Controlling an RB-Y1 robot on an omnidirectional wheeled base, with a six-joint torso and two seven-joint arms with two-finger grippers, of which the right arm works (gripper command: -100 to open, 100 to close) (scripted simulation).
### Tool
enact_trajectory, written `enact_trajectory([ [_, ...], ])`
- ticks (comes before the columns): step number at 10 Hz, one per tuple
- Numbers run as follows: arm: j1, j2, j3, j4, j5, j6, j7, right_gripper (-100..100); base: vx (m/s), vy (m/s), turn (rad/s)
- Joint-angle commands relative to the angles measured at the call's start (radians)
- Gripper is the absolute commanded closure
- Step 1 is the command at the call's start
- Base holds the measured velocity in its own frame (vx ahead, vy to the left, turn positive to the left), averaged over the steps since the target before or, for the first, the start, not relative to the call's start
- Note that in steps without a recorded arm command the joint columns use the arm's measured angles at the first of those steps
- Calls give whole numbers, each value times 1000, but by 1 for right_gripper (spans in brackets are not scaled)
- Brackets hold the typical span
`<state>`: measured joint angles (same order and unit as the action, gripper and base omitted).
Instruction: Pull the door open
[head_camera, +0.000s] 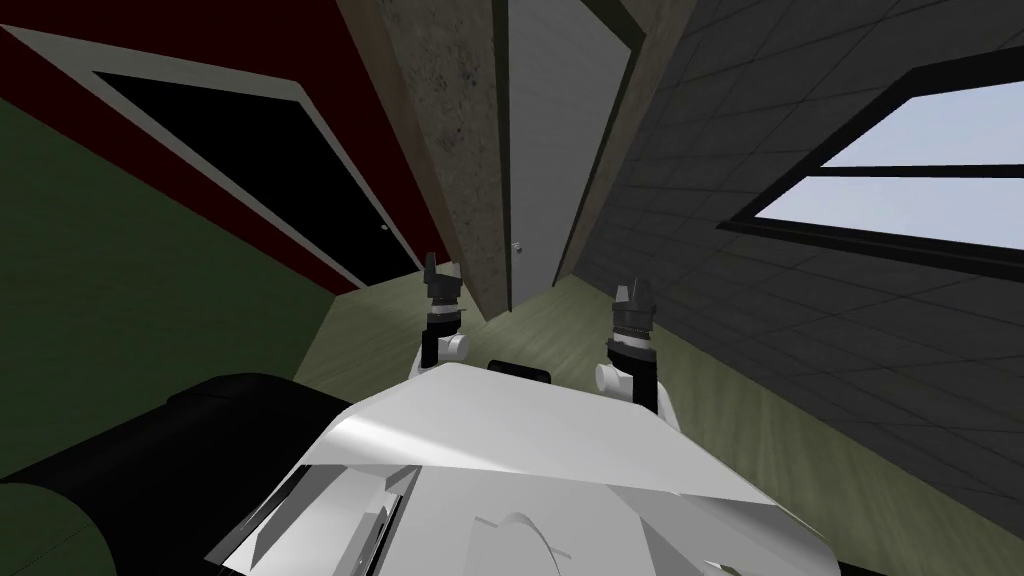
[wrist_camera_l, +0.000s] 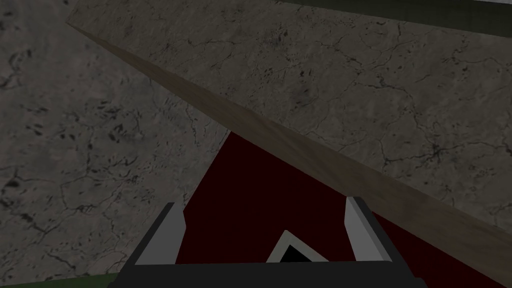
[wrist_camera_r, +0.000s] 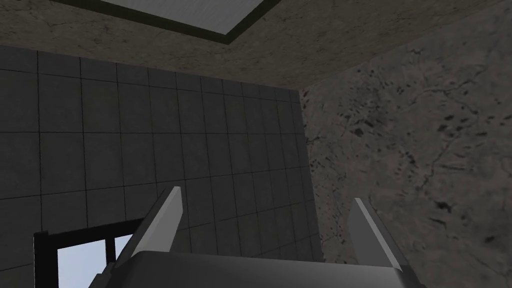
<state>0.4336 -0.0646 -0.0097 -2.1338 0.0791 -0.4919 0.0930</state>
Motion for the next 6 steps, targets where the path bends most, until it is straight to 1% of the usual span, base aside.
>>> enact_trajectory([
  [1,-18,-11,-4,36,18,2,28,-100,128,-17,125],
  [2,-25,-15,-3,51,28,4,43,-100,105,-18,138],
  [3,-38,-23,-2,84,50,6,74,-100,115,-11,214],
  [6,-60,-35,1,136,84,10,122,-100,116,-2,130],
])
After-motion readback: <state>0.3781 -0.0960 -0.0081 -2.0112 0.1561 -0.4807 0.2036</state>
